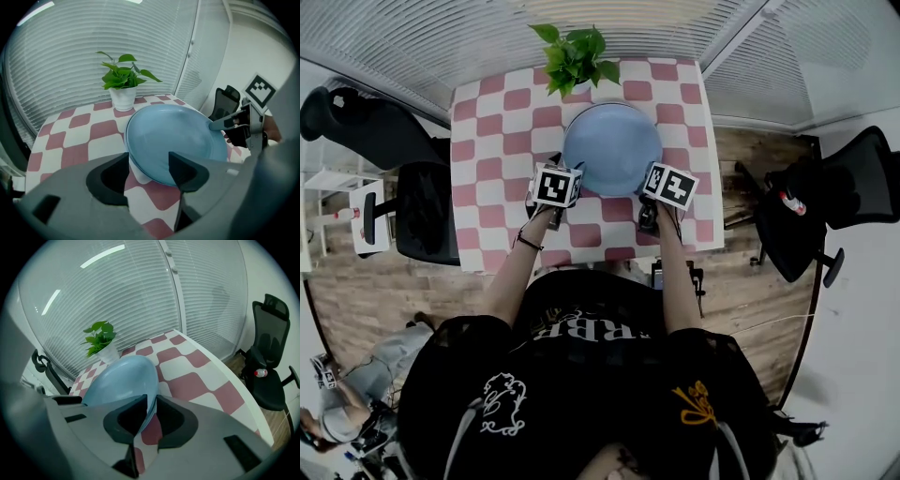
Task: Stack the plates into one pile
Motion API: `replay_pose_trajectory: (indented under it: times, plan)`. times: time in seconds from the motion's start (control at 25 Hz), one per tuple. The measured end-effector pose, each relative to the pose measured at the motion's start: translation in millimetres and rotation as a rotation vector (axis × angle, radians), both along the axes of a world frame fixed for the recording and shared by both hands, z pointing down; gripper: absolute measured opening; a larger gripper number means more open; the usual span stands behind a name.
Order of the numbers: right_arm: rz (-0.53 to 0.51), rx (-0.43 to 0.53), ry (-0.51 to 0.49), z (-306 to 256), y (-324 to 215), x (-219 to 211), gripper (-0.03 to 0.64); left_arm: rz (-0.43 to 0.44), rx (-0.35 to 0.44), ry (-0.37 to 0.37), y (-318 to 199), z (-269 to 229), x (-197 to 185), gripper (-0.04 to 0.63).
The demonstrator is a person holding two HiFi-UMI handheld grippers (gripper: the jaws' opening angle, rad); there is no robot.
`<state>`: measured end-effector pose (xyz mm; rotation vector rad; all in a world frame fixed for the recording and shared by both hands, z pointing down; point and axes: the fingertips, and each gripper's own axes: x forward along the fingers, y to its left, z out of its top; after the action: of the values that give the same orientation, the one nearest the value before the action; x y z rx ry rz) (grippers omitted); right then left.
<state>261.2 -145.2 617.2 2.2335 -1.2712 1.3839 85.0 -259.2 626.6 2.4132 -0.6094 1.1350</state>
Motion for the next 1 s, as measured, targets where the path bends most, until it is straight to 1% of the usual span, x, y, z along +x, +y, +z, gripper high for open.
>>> replay_pose_trajectory:
  times: [0.08, 0.16, 0.2, 0.24, 0.28, 0.4, 0.52, 0.6, 0.68, 0.84, 1.0]
  plan:
    - [-0.025, -0.008, 0.029, 0.2, -0.8, -1.9, 0.035, 0.013, 0.024, 0.001, -2.0, -3.5, -0.1, 0.266]
    - [-0.029, -0.011, 0.050, -1.6, -0.1, -1.9, 0.048, 0.001, 0.020, 0.029, -3.9, -10.3, 0.5, 0.267]
    - [-0.028, -0.006, 0.060, -3.9, 0.2, -1.0, 0.071, -0.012, 0.015, 0.050, -4.8, -15.1, 0.6, 0.265]
    - [-0.029, 0.005, 0.065, -7.5, 0.2, -0.1, 0.116, -0.024, 0.010, 0.073, -5.1, -19.7, 0.2, 0.265]
    - [-0.030, 0.023, 0.067, -12.2, 0.1, 0.6, 0.127, -0.032, 0.006, 0.094, -4.7, -24.2, -0.6, 0.265]
    - [-0.035, 0.109, 0.054, -32.7, -0.2, -0.3, 0.127, -0.030, 0.009, 0.157, 3.3, -39.7, -3.4, 0.264]
    - [-0.085, 0.236, 0.031, -59.1, -3.5, -8.7, 0.124, -0.008, 0.013, 0.242, 20.1, -58.9, -2.2, 0.258]
    - [-0.128, 0.316, 0.031, -76.4, -6.6, -16.1, 0.102, -0.010, 0.019, 0.302, 30.5, -72.6, -1.8, 0.237]
    - [-0.178, 0.368, 0.019, -88.9, -10.3, -27.8, 0.072, -0.031, 0.022, 0.360, 39.1, -84.7, -4.6, 0.218]
    - [-0.289, 0.393, -0.008, -95.4, -16.3, -54.3, 0.063, -0.081, 0.030, 0.440, 53.6, -104.0, -13.0, 0.203]
    - [-0.364, 0.406, -0.022, -98.8, -20.7, -78.7, 0.054, -0.102, 0.063, 0.485, 64.3, -125.2, -24.4, 0.175]
